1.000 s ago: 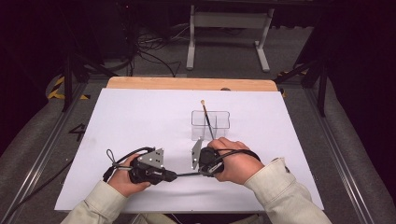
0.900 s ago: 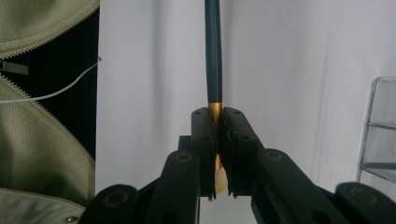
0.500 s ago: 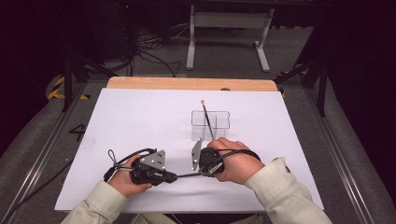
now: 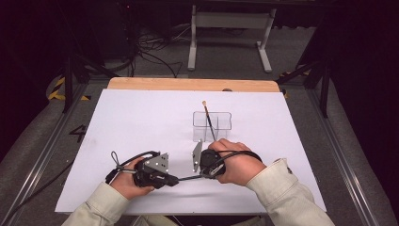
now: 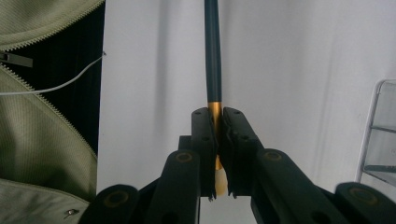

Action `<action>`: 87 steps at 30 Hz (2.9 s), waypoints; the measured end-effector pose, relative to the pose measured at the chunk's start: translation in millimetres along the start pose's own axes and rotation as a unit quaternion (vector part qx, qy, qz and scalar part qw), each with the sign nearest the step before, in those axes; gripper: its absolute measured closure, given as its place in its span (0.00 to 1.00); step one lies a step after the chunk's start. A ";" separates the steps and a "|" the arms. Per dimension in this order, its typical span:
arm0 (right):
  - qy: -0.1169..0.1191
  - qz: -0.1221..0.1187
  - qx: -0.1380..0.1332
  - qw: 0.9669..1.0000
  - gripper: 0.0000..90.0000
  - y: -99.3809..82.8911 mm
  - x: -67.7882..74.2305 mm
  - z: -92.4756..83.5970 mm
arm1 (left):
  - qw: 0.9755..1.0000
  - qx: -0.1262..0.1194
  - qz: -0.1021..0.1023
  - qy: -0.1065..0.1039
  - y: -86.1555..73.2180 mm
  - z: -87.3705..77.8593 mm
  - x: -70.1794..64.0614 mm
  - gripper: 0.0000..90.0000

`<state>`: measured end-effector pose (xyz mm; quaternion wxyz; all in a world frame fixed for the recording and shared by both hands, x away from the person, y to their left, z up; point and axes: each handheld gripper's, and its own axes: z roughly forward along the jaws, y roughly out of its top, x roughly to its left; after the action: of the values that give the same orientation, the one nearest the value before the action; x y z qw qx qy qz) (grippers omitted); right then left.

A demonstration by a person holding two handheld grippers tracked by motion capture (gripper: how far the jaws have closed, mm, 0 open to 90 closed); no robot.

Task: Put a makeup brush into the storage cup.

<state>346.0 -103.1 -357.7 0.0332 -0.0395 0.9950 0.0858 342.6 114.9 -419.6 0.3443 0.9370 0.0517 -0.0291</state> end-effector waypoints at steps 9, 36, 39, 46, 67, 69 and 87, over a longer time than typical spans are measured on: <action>0.000 -0.001 -0.001 1.000 0.93 0.5 0.0 -1.5 | 1.000 0.011 0.002 0.003 0.4 2.6 -0.5 0.95; -0.059 0.120 -0.233 0.963 0.40 -52.5 3.1 -23.4 | 0.999 -0.032 -0.011 0.015 -6.9 0.7 1.1 0.95; -0.066 0.127 -0.267 0.953 0.36 -60.2 5.0 -24.5 | 0.999 -0.037 -0.012 0.015 -7.1 1.0 1.2 0.95; -0.073 0.145 -0.337 0.927 0.33 -81.6 8.2 -21.2 | 0.998 -0.058 -0.014 0.014 -9.1 -3.6 1.3 0.95; -0.084 0.191 -0.477 0.853 0.31 -117.1 13.0 10.2 | 0.990 -0.136 -0.014 0.017 -15.4 -14.9 1.5 0.95; -0.087 0.189 -0.486 0.849 0.31 -117.6 13.2 11.7 | 0.990 -0.141 -0.013 0.016 -15.5 -15.3 1.7 0.95; -0.082 0.181 -0.521 0.830 0.35 -111.0 16.5 21.9 | 0.981 -0.192 -0.017 0.020 -19.8 -14.3 3.3 0.95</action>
<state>340.2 -209.6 -399.1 0.0733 0.1372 0.7854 0.5992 343.9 139.4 -421.7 0.5159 0.8530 0.0792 -0.0053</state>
